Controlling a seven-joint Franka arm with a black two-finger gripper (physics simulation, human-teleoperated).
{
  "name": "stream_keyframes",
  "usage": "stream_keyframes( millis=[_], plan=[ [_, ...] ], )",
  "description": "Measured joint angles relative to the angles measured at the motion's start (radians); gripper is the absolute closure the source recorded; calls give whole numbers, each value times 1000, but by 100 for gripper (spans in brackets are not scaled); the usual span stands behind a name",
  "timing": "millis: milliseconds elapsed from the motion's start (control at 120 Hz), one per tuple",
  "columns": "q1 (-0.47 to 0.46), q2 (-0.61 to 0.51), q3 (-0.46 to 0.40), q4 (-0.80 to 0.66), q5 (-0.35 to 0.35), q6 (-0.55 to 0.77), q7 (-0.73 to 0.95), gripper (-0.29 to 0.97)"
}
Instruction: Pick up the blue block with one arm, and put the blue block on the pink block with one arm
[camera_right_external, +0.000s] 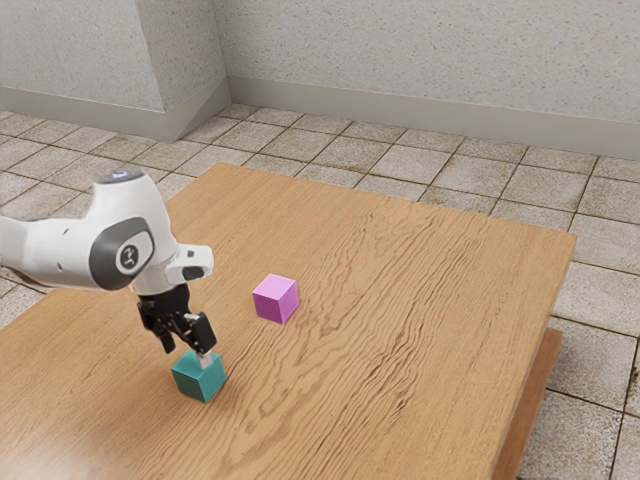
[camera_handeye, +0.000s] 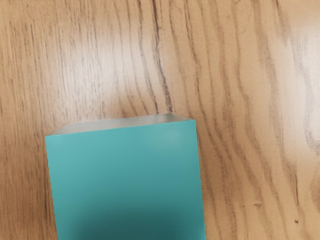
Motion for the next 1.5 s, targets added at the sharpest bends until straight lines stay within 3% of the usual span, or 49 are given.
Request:
stream_keyframes(
  millis=[625, 850, 1367, 1433, 1500],
  plan=[
    [38, 90, 8, 23, -7, 60, 21, 0],
    [10, 90, 6, 23, -13, 72, 25, 0],
    [5, 173, 8, 26, -79, 100, 31, 0],
    [5, 179, 8, 26, -81, 102, 32, 5],
    [5, 180, 8, 27, -81, 103, 32, 20]
  ],
)
